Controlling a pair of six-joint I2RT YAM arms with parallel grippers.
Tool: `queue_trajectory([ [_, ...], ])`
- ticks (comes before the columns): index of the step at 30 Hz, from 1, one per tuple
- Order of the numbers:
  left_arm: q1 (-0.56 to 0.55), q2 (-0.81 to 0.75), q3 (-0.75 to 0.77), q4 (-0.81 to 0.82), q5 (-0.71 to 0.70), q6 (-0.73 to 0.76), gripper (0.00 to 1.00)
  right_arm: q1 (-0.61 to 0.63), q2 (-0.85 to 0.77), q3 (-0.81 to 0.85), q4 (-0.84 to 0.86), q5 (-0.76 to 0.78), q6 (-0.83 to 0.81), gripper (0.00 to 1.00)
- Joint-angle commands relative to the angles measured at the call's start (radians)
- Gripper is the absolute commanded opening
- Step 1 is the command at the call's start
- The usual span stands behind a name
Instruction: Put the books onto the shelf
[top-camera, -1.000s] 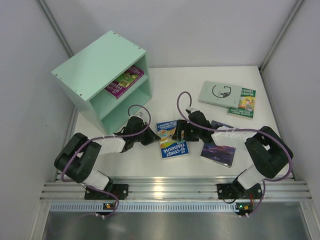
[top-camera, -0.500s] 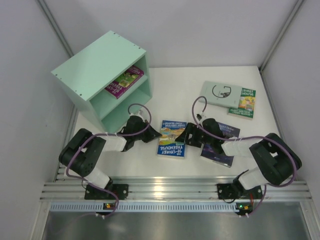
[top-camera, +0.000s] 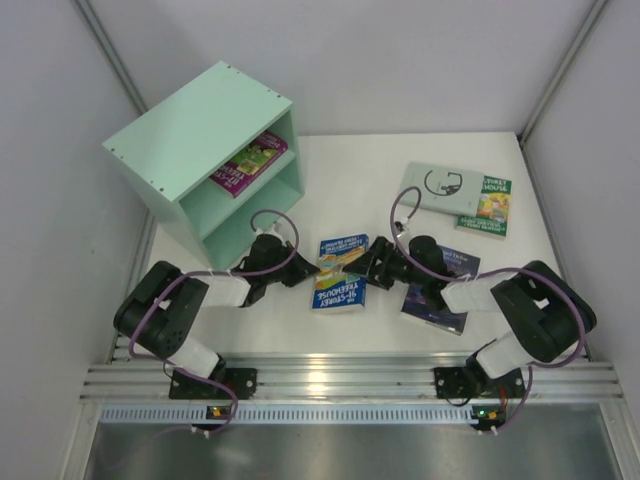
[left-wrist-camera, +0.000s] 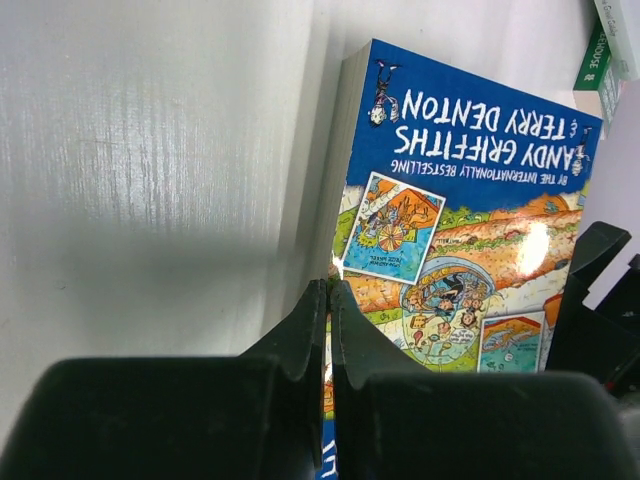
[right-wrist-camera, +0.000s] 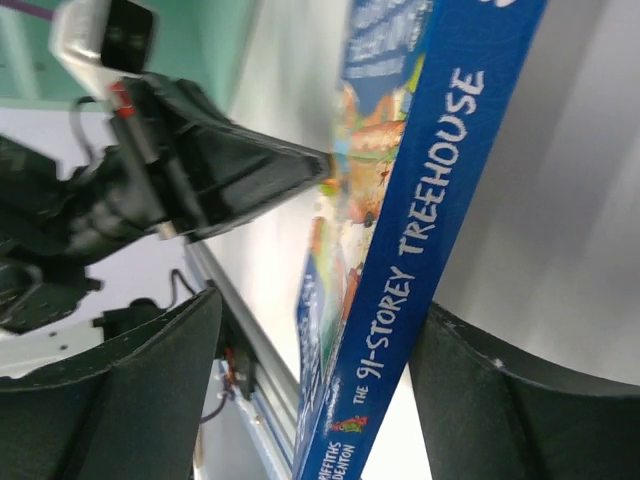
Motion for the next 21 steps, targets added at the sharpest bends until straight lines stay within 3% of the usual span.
queue_trajectory([
  [1, -0.029, 0.038, -0.061, -0.272, 0.006, 0.035, 0.00, 0.011, 0.018, 0.065, -0.082, 0.021, -0.018, 0.71],
  [4, -0.029, 0.024, -0.053, -0.286, -0.002, 0.042, 0.00, 0.011, -0.011, 0.063, -0.184, 0.069, -0.081, 0.54],
  [5, -0.027, 0.022, -0.047, -0.289, -0.003, 0.045, 0.00, 0.009, -0.017, 0.060, -0.201, 0.075, -0.098, 0.43],
  [10, -0.029, 0.007, -0.010, -0.332, -0.012, 0.066, 0.00, 0.009, -0.028, 0.076, -0.263, 0.075, -0.126, 0.15],
  [11, -0.029, 0.001, 0.016, -0.346, -0.014, 0.071, 0.00, 0.010, -0.028, 0.073, -0.256, 0.069, -0.123, 0.02],
  [14, -0.029, -0.056, 0.105, -0.466, -0.023, 0.095, 0.06, 0.011, -0.043, 0.042, -0.188, 0.047, -0.039, 0.00],
  [15, -0.029, -0.105, 0.139, -0.506, -0.034, 0.104, 0.17, 0.011, -0.055, 0.036, -0.151, 0.043, -0.016, 0.00],
  [17, -0.029, -0.157, 0.268, -0.652, -0.067, 0.155, 0.28, 0.011, -0.111, 0.034, -0.146, 0.046, 0.024, 0.00],
  [18, -0.029, -0.198, 0.318, -0.695, -0.113, 0.176, 0.39, 0.011, -0.134, 0.040, -0.166, 0.061, 0.056, 0.00],
  [21, -0.029, -0.240, 0.537, -0.904, -0.208, 0.250, 0.49, 0.012, -0.229, 0.085, -0.244, 0.107, 0.089, 0.00],
])
